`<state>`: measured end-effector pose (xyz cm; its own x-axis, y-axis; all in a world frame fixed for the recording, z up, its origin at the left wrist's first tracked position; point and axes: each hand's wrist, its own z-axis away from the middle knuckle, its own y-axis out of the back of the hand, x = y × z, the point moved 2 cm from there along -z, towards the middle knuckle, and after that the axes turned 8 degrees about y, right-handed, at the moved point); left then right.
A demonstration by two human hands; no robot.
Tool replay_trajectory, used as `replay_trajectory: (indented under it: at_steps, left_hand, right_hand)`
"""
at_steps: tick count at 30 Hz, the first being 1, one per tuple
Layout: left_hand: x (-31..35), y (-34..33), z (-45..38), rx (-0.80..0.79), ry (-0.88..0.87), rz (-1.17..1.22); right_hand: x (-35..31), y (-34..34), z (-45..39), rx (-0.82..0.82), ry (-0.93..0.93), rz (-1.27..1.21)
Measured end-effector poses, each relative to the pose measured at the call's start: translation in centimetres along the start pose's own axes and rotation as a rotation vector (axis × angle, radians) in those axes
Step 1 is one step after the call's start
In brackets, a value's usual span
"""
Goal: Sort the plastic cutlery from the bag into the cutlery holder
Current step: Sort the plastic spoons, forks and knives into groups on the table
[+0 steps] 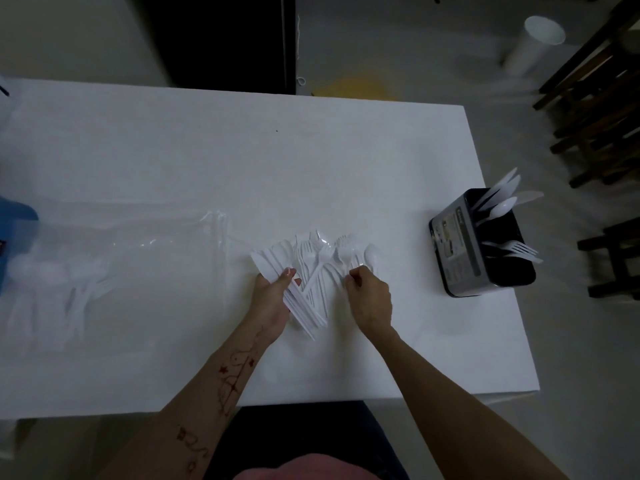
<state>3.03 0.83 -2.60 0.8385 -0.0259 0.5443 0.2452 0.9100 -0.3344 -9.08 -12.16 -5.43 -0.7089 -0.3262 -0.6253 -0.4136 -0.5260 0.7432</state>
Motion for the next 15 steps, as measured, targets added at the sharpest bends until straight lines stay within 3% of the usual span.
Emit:
replay_trajectory:
  at_steps: [6,10,15]
  left_hand:
    - [-0.5,-0.1,-0.6,-0.024,0.026,0.029]
    - [-0.5,0.0,-0.6,-0.028,0.039,0.035]
    - [-0.5,0.1,-0.7,-0.022,0.037,0.057]
  right_hand:
    - [0.1,-0.1,0.4,-0.026,0.174,0.096]
    - [0.7,-0.1,0.1,0.141,0.057,-0.016]
    - [1.6,0.6,0.0,0.2,-0.025,-0.119]
